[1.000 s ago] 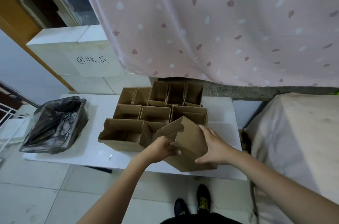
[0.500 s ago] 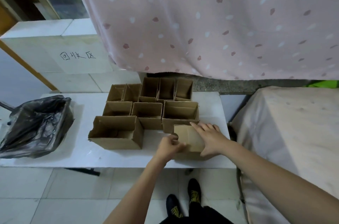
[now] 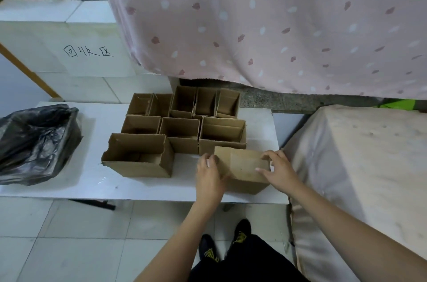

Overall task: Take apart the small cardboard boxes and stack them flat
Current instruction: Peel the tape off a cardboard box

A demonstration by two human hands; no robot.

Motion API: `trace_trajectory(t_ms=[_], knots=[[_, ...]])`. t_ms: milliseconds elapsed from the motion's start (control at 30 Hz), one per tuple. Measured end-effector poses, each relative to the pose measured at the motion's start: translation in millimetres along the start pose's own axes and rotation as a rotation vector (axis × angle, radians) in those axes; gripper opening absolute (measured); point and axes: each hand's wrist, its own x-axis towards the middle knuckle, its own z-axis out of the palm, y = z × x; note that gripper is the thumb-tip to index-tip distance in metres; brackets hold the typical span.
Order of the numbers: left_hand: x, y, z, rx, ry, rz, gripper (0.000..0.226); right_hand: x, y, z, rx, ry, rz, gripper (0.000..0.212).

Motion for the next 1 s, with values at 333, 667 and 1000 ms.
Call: trace_trajectory(t_ms=[333, 667, 1000], knots=[[10.6, 34.4, 25.5, 0.332, -0.292, 0.383, 0.083, 23.5, -9.4, -8.8, 0.0, -0.185, 0.037, 0.041], [8.6, 29.7, 38.2, 0.538, -0.327, 0.313, 0.073, 43.2, -14.5, 8.5, 0.007, -0.077, 0.029, 0.016], [-2.1, 41.0, 56.5, 0.541, -0.23, 0.199, 0.076, 54.6, -15.8, 0.0, -0.175, -0.156, -0.237, 0.015]])
